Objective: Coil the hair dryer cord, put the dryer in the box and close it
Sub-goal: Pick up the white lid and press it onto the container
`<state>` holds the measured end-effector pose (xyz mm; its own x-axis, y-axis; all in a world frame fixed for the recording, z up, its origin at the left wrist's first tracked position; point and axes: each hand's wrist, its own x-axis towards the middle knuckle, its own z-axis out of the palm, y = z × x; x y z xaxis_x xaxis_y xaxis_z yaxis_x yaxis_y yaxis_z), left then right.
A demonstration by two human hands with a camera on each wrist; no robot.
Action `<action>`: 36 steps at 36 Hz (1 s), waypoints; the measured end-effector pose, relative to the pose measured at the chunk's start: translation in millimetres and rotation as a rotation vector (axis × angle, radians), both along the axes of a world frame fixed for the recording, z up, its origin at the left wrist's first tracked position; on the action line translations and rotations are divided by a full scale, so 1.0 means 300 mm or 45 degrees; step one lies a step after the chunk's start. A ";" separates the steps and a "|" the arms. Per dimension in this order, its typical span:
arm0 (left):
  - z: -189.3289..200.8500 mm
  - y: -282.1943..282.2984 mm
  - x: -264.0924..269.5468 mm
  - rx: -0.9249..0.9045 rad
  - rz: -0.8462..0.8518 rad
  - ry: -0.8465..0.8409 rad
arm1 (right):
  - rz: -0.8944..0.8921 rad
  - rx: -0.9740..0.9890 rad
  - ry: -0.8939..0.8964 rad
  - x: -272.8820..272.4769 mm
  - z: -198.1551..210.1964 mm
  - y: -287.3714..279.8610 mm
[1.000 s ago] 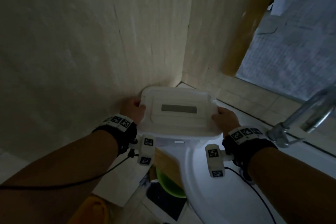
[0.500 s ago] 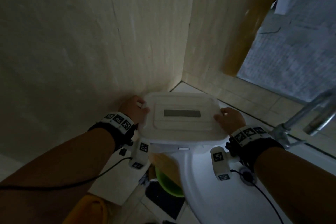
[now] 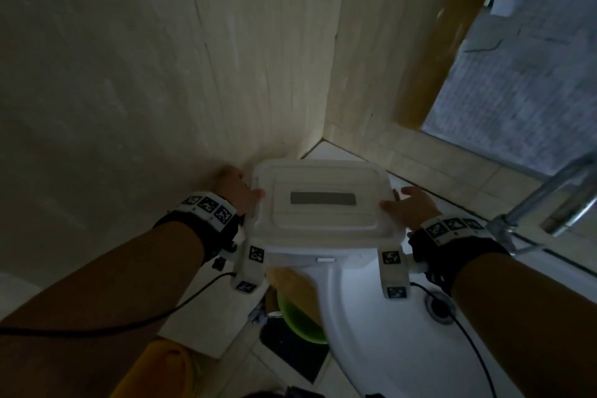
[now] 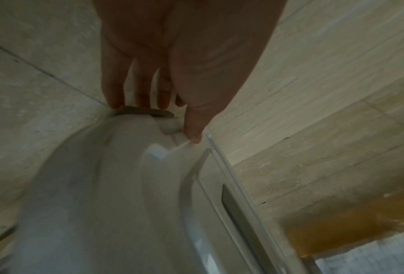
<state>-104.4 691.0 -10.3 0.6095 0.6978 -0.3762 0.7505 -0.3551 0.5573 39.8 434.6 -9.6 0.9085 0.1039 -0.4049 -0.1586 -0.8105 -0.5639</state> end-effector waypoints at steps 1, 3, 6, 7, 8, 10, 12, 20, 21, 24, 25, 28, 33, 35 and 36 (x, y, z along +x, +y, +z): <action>0.002 -0.005 0.001 -0.042 0.018 0.008 | -0.051 0.030 0.063 -0.001 -0.001 0.000; 0.011 -0.017 -0.004 -0.145 0.039 0.042 | -0.097 0.056 0.170 0.005 -0.009 -0.006; 0.017 -0.024 -0.024 -0.230 0.017 0.144 | -0.138 0.110 0.229 0.018 -0.032 -0.018; 0.019 -0.026 -0.028 -0.256 0.031 0.145 | -0.143 0.133 0.237 0.018 -0.037 -0.020; 0.020 -0.029 -0.029 -0.299 0.059 0.137 | -0.147 0.149 0.247 0.013 -0.035 -0.018; 0.026 -0.041 -0.035 -0.417 0.157 0.077 | -0.148 0.167 0.273 -0.004 -0.026 -0.017; 0.014 -0.042 -0.032 -0.481 0.220 0.048 | -0.159 0.182 0.283 -0.010 -0.025 -0.022; -0.040 -0.008 -0.017 -0.282 0.189 0.033 | -0.190 0.199 0.224 -0.018 -0.029 -0.023; -0.046 -0.004 -0.012 -0.252 0.171 0.022 | -0.198 0.207 0.230 -0.018 -0.030 -0.022; -0.057 -0.001 0.004 -0.158 0.109 0.015 | -0.201 0.209 0.225 -0.017 -0.037 -0.020; -0.062 0.000 0.010 -0.127 0.095 0.018 | -0.200 0.205 0.219 -0.016 -0.039 -0.019; -0.067 0.006 0.024 -0.047 0.065 0.039 | -0.200 0.180 0.198 -0.011 -0.045 -0.014; -0.082 0.020 0.036 0.025 0.022 0.065 | -0.191 0.175 0.177 0.002 -0.063 -0.017; -0.091 0.026 0.036 0.040 0.017 0.067 | -0.198 0.208 0.183 0.007 -0.070 -0.017; -0.094 0.028 0.036 0.045 0.017 0.070 | -0.202 0.220 0.181 0.009 -0.073 -0.018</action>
